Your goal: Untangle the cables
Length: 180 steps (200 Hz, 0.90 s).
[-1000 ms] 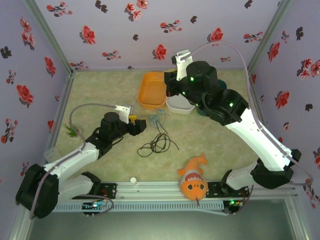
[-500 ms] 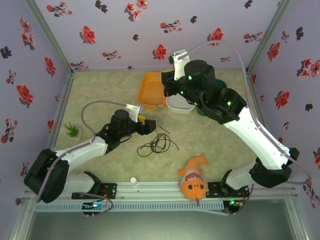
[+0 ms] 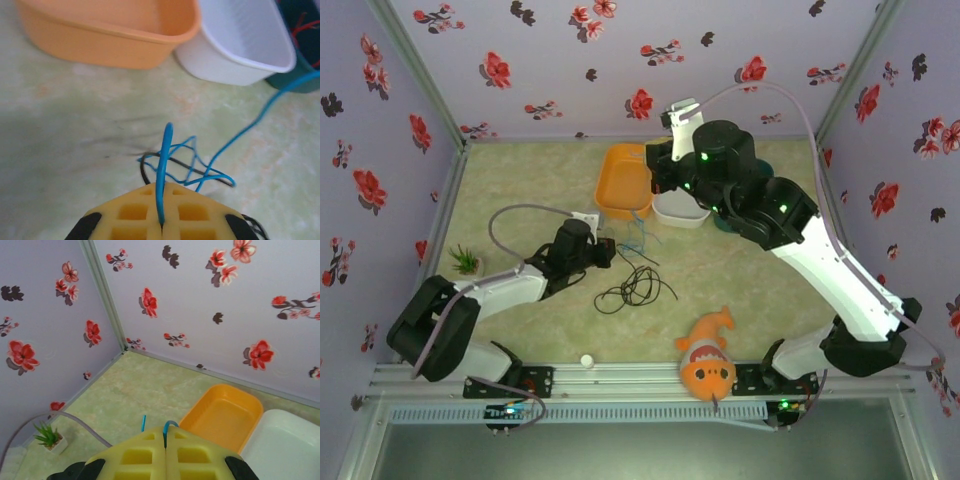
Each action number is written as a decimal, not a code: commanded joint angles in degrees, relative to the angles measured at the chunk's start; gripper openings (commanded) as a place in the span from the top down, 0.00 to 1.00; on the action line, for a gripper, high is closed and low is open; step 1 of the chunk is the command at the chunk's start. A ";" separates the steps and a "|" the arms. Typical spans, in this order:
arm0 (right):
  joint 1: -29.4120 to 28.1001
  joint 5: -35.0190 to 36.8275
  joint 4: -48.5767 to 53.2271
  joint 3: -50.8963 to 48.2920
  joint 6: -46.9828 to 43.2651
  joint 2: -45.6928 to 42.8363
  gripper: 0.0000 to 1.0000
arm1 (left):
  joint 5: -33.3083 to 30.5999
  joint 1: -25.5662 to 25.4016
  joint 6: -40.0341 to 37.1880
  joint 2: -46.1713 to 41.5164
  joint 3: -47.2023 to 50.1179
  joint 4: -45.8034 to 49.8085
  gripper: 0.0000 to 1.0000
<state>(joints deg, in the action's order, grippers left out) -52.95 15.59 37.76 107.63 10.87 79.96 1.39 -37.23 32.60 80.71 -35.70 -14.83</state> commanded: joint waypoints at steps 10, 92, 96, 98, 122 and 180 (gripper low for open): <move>-0.20 10.56 1.00 0.15 -2.64 -5.68 1.00 | -10.91 3.50 3.21 -5.54 -0.04 10.10 1.00; 2.74 34.39 3.15 -4.26 -6.09 -17.93 1.00 | -14.92 20.54 6.31 -26.19 6.94 27.32 1.00; 2.91 35.28 3.11 -4.43 -6.33 -18.35 1.00 | -14.99 20.97 6.49 -26.61 7.13 27.66 1.00; 2.93 35.82 3.05 -4.51 -6.46 -18.73 1.00 | -14.94 21.13 6.62 -26.88 7.18 27.75 1.00; 3.59 38.71 2.15 -5.89 -7.42 -22.01 1.00 | -14.70 22.79 7.48 -27.02 7.25 29.67 1.00; 3.67 43.52 6.53 0.67 -10.70 -21.50 1.00 | -13.07 23.64 7.25 -26.29 6.78 29.67 0.99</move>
<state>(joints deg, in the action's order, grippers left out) -50.72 47.62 48.12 101.95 2.50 61.21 -7.18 -15.84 39.79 52.97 -30.06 7.75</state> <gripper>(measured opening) 0.047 0.058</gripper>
